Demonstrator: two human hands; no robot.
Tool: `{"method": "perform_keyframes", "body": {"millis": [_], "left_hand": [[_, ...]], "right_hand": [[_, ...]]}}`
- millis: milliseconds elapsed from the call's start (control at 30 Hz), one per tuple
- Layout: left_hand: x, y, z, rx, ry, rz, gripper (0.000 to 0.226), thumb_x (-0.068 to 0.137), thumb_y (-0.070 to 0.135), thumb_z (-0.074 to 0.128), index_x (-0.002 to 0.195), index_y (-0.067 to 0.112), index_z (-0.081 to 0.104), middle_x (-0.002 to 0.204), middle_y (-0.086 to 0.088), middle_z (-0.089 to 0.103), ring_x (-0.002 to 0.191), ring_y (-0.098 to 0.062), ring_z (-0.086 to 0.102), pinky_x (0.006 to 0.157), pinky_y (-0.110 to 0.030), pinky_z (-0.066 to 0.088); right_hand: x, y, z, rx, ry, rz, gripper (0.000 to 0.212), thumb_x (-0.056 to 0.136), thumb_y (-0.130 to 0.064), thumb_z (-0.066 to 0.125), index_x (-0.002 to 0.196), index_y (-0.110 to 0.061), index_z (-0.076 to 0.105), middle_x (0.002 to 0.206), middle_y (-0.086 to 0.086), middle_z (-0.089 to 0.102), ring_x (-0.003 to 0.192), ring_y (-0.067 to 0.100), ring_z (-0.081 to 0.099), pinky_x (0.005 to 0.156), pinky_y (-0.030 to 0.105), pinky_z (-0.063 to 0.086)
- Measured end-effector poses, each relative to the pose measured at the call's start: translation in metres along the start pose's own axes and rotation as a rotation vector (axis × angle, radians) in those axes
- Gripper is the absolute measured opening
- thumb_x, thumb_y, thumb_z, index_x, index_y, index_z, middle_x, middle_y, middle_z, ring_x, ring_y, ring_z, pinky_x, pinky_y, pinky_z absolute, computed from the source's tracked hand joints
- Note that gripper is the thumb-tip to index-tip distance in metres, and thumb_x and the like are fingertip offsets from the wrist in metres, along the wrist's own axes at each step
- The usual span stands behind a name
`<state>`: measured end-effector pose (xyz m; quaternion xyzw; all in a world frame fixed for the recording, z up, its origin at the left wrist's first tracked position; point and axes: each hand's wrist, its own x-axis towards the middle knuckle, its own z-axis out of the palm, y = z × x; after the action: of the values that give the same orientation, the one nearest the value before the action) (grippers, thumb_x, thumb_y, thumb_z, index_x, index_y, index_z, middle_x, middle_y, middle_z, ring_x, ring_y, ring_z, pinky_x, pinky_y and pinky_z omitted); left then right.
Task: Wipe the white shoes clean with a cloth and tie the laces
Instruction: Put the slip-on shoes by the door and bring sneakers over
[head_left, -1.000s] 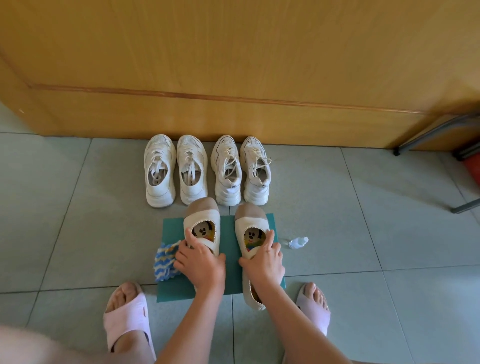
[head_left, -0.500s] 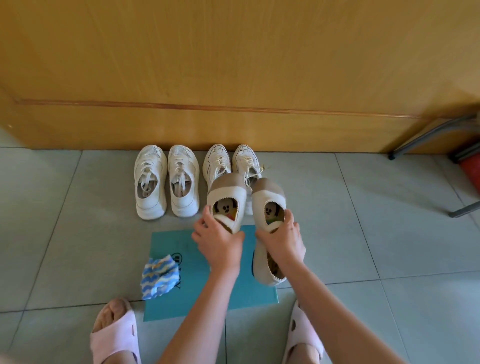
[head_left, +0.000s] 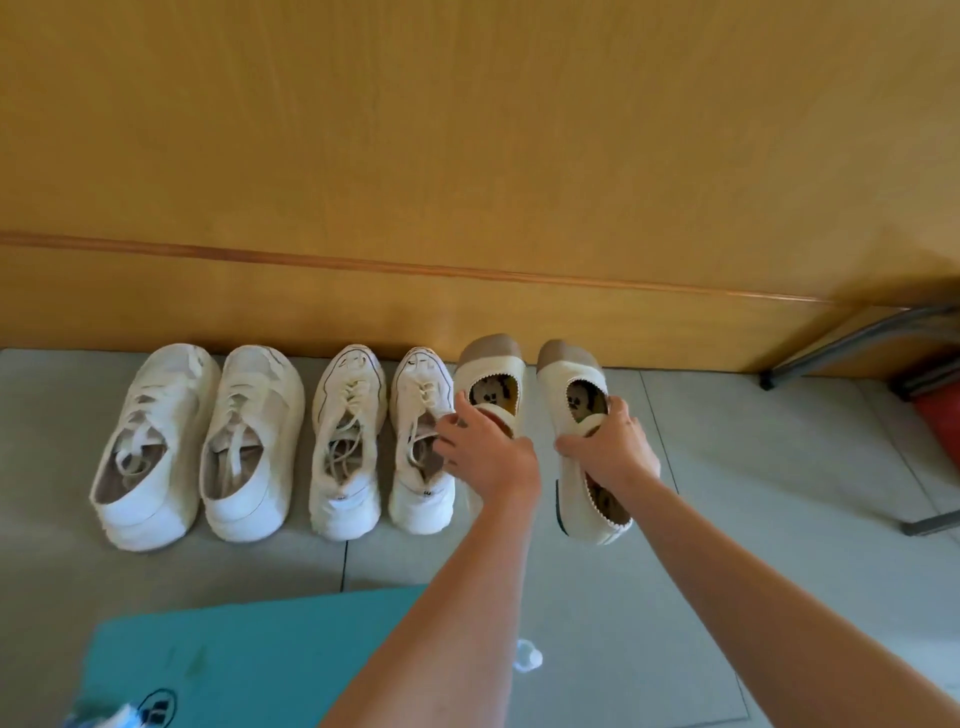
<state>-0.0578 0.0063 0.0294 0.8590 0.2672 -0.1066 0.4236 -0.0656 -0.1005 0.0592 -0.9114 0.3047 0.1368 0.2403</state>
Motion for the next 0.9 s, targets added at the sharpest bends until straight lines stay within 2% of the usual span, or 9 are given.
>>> {"method": "perform_keyframes", "body": {"millis": [167, 333, 533, 733, 900], "left_hand": [[0.031, -0.005, 0.060, 0.065, 0.010, -0.034, 0.085, 0.075, 0.017, 0.072, 0.142, 0.018, 0.020, 0.138, -0.015, 0.030, 0.125, -0.033, 0.030, 0.095, -0.041, 0.039], [0.047, -0.011, 0.096, 0.027, -0.028, -0.100, 0.090, 0.077, 0.019, 0.073, 0.145, 0.021, 0.014, 0.141, -0.014, 0.027, 0.127, -0.032, 0.030, 0.099, -0.040, 0.033], [0.058, -0.020, 0.111, 0.049, 0.038, -0.065, 0.089, 0.077, 0.023, 0.074, 0.145, 0.019, 0.016, 0.143, -0.015, 0.026, 0.128, -0.033, 0.029, 0.101, -0.043, 0.033], [0.064, -0.028, 0.116, 0.138, 0.040, -0.061, 0.090, 0.077, 0.027, 0.074, 0.145, 0.017, 0.015, 0.142, -0.015, 0.027, 0.126, -0.032, 0.030, 0.100, -0.041, 0.034], [0.066, -0.026, 0.118, 0.150, 0.052, -0.064, 0.090, 0.077, 0.029, 0.074, 0.145, 0.018, 0.015, 0.142, -0.014, 0.026, 0.126, -0.031, 0.031, 0.099, -0.041, 0.033]], "right_hand": [[0.059, 0.014, 0.033, 0.037, -0.033, 0.041, 0.082, 0.074, -0.037, 0.070, 0.139, -0.018, 0.024, 0.124, 0.009, 0.048, 0.111, 0.030, 0.052, 0.080, 0.038, 0.044], [0.087, 0.025, 0.060, 0.048, -0.035, 0.090, 0.079, 0.073, -0.037, 0.071, 0.136, -0.016, 0.028, 0.125, 0.011, 0.047, 0.113, 0.033, 0.051, 0.085, 0.040, 0.044], [0.102, 0.027, 0.080, -0.036, -0.012, 0.063, 0.078, 0.079, -0.044, 0.066, 0.139, -0.017, 0.024, 0.128, 0.011, 0.045, 0.117, 0.032, 0.049, 0.086, 0.040, 0.044], [0.110, 0.024, 0.092, -0.042, -0.010, 0.069, 0.081, 0.076, -0.038, 0.071, 0.139, -0.018, 0.023, 0.130, 0.011, 0.045, 0.119, 0.031, 0.047, 0.088, 0.040, 0.045], [0.112, 0.026, 0.098, -0.039, -0.007, 0.068, 0.083, 0.074, -0.041, 0.072, 0.137, -0.017, 0.025, 0.128, 0.011, 0.046, 0.118, 0.030, 0.047, 0.085, 0.039, 0.045]]}}
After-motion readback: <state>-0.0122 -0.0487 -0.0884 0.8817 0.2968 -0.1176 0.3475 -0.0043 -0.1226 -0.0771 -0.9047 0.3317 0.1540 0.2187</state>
